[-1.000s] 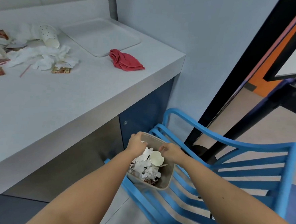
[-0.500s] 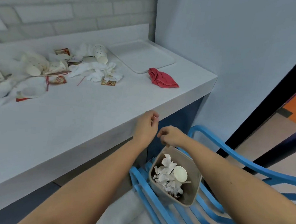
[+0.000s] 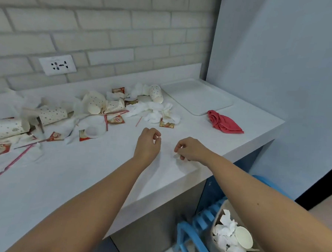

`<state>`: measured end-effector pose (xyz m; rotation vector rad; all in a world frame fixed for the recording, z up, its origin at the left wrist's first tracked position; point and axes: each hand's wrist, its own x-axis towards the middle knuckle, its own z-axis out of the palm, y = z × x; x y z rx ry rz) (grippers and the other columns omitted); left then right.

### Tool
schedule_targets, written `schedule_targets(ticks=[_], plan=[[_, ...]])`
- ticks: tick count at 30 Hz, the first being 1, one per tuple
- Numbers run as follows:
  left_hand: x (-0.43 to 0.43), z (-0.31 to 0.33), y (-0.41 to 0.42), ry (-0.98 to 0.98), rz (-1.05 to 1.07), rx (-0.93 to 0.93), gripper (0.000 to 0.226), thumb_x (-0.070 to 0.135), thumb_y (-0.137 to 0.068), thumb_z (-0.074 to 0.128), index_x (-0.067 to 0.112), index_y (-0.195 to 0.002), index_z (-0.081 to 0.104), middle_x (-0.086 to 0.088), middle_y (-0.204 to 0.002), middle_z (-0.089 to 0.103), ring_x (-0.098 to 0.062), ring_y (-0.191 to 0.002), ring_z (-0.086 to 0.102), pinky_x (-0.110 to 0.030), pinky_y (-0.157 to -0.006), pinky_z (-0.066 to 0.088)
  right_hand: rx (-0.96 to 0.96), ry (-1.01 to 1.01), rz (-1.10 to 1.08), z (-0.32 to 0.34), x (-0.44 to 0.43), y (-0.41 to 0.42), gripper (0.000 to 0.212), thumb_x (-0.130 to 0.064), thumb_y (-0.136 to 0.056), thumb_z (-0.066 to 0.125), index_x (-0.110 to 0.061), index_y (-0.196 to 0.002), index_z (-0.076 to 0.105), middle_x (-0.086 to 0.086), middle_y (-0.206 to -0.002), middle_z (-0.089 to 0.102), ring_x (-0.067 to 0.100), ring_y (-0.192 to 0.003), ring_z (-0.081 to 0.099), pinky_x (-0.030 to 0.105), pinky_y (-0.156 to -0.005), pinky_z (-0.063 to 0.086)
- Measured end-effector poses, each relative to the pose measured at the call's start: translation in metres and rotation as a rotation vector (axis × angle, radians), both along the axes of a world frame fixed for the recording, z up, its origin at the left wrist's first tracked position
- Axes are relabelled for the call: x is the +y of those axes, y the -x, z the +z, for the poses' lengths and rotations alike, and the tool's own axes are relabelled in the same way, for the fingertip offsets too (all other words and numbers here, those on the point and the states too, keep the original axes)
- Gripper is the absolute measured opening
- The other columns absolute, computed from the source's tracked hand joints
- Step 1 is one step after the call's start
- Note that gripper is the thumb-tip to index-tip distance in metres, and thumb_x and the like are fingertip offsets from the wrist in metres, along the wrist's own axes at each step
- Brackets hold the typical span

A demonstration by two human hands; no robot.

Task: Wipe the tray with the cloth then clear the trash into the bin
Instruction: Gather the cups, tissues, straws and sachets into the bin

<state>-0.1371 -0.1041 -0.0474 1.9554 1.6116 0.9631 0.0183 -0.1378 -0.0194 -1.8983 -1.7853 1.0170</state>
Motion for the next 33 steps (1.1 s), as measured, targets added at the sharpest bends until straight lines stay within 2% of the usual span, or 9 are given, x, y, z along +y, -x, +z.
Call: schedule_targets(ticks=[7, 11, 15, 17, 19, 23, 26, 29, 33], plan=[[0.044, 0.001, 0.057, 0.038, -0.008, 0.073, 0.02, 0.009, -0.092, 0.052, 0.005, -0.11, 0.059, -0.012, -0.117, 0.047, -0.015, -0.086, 0.046, -0.02, -0.08, 0.035, 0.01, -0.052, -0.064, 0.001, 0.032, 0.034, 0.022, -0.009, -0.092, 0.047, -0.002, -0.101, 0.066, -0.002, -0.067, 0.056, 0.007, -0.06, 0.05, 0.016, -0.057, 0.04], [0.066, -0.001, 0.063, 0.069, -0.03, 0.094, 0.02, 0.011, -0.091, 0.054, 0.007, -0.111, 0.058, -0.011, -0.122, 0.045, -0.022, -0.094, 0.052, -0.022, -0.083, 0.037, -0.013, -0.151, -0.113, -0.001, 0.052, 0.039, 0.024, -0.01, -0.09, 0.049, 0.002, -0.098, 0.068, 0.002, -0.078, 0.059, 0.018, -0.076, 0.058, 0.022, -0.067, 0.045], [0.085, -0.003, 0.059, 0.072, -0.067, 0.104, 0.021, 0.012, -0.09, 0.056, 0.009, -0.111, 0.058, -0.009, -0.126, 0.043, -0.017, -0.092, 0.047, -0.022, -0.086, 0.037, -0.057, -0.22, -0.13, 0.003, 0.082, 0.037, 0.017, -0.012, -0.089, 0.051, -0.004, -0.083, 0.064, -0.001, -0.071, 0.054, 0.014, -0.061, 0.049, 0.019, -0.056, 0.037], [0.099, -0.005, 0.055, 0.072, -0.071, 0.112, 0.022, 0.012, -0.09, 0.056, 0.009, -0.112, 0.058, -0.009, -0.128, 0.042, -0.018, -0.1, 0.047, -0.023, -0.088, 0.036, -0.073, -0.257, -0.141, 0.004, 0.103, 0.033, 0.014, -0.011, -0.088, 0.051, -0.009, -0.082, 0.064, -0.003, -0.074, 0.053, 0.012, -0.061, 0.048, 0.018, -0.054, 0.036], [0.11, -0.006, 0.05, 0.067, -0.069, 0.142, 0.024, 0.014, -0.09, 0.056, 0.01, -0.114, 0.058, -0.008, -0.13, 0.041, -0.024, -0.115, 0.044, -0.025, -0.091, 0.034, -0.109, -0.309, -0.135, 0.003, 0.123, 0.029, 0.015, -0.01, -0.088, 0.053, -0.006, -0.089, 0.067, 0.0, -0.088, 0.051, 0.017, -0.076, 0.051, 0.021, -0.06, 0.039], [0.139, -0.008, 0.034, 0.071, -0.071, 0.201, 0.035, 0.017, -0.092, 0.053, 0.015, -0.126, 0.05, -0.005, -0.137, 0.039, -0.028, -0.122, 0.038, -0.029, -0.097, 0.031, -0.195, -0.327, -0.116, -0.005, 0.163, 0.02, 0.026, -0.014, -0.087, 0.059, -0.009, -0.113, 0.061, 0.009, -0.115, 0.042, 0.026, -0.114, 0.044, 0.031, -0.09, 0.043], [0.161, -0.009, 0.02, 0.017, -0.088, 0.228, 0.043, 0.019, -0.091, 0.051, 0.019, -0.133, 0.043, -0.002, -0.142, 0.04, -0.028, -0.127, 0.038, -0.035, -0.102, 0.03, -0.263, -0.298, -0.107, -0.011, 0.187, 0.016, 0.036, -0.022, -0.088, 0.059, -0.013, -0.122, 0.054, 0.009, -0.13, 0.038, 0.026, -0.121, 0.038, 0.034, -0.098, 0.04], [0.177, -0.014, 0.006, 0.072, -0.134, 0.393, 0.055, 0.023, -0.09, 0.053, 0.024, -0.141, 0.033, 0.001, -0.149, 0.03, -0.031, -0.133, 0.03, -0.041, -0.106, 0.031, -0.363, -0.26, -0.074, -0.021, 0.207, 0.014, 0.049, -0.036, -0.086, 0.061, -0.017, -0.129, 0.048, 0.006, -0.133, 0.038, 0.025, -0.123, 0.039, 0.035, -0.099, 0.038], [0.189, -0.024, -0.004, 0.147, -0.173, 0.509, 0.052, 0.025, -0.092, 0.052, 0.026, -0.141, 0.034, -0.003, -0.139, 0.04, -0.031, -0.124, 0.037, -0.039, -0.101, 0.034, -0.412, -0.221, -0.028, -0.032, 0.226, 0.012, 0.062, -0.035, -0.084, 0.062, -0.017, -0.138, 0.036, 0.005, -0.136, 0.035, 0.026, -0.122, 0.04, 0.035, -0.096, 0.038]])
